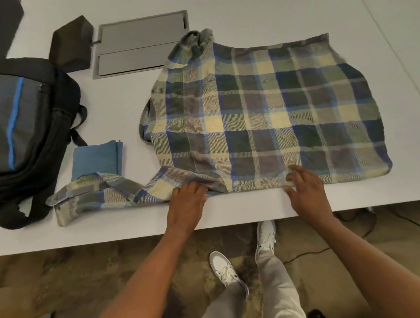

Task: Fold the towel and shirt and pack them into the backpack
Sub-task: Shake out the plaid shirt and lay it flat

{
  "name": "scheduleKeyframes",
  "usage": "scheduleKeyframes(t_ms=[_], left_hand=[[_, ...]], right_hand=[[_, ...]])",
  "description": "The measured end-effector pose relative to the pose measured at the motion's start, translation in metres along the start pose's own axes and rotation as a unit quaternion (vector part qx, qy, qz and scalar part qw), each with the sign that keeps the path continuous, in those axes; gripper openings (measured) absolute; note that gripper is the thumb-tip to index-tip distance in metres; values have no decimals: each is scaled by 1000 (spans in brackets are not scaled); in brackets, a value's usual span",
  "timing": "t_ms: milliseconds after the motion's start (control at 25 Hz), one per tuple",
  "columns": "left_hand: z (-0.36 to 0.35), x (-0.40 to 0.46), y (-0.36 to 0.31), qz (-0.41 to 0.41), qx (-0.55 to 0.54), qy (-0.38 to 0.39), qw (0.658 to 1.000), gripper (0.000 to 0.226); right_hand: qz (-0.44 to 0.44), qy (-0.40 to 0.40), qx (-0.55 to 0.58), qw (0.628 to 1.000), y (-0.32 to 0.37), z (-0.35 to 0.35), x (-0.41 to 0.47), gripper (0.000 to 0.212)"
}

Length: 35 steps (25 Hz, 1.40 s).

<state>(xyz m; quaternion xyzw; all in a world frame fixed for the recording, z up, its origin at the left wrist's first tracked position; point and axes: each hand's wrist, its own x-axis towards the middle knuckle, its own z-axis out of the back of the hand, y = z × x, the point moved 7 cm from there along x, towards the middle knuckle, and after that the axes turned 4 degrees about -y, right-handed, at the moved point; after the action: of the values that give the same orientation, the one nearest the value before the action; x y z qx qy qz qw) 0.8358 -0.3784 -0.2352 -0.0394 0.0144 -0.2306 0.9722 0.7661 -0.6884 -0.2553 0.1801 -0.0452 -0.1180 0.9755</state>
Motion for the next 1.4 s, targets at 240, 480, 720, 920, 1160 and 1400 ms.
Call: scheduleKeyframes(t_ms=[240,480,720,920,1160,1400], left_hand=[[5,3,-5,-7,-2,26,1000,24],[3,-3,-6,-5,-48,66,997,35],[3,-5,-7,11,-49,77,996,37],[5,-7,-9,15,-33,76,996,37],[4,-9,-6,40,-26,70,996,26],[9,-15,-7,52,-5,49,997,22]], right_hand=[[-40,2,-69,997,-53,15,-11,37],[-78,71,-55,993,-82,24,-10,52],[-78,87,-48,992,-81,24,-8,57],[-46,58,-64,995,-85,28,-7,58],[-77,7,-101,992,-127,58,0,40],[-60,2,-160,985,-154,83,18,28]])
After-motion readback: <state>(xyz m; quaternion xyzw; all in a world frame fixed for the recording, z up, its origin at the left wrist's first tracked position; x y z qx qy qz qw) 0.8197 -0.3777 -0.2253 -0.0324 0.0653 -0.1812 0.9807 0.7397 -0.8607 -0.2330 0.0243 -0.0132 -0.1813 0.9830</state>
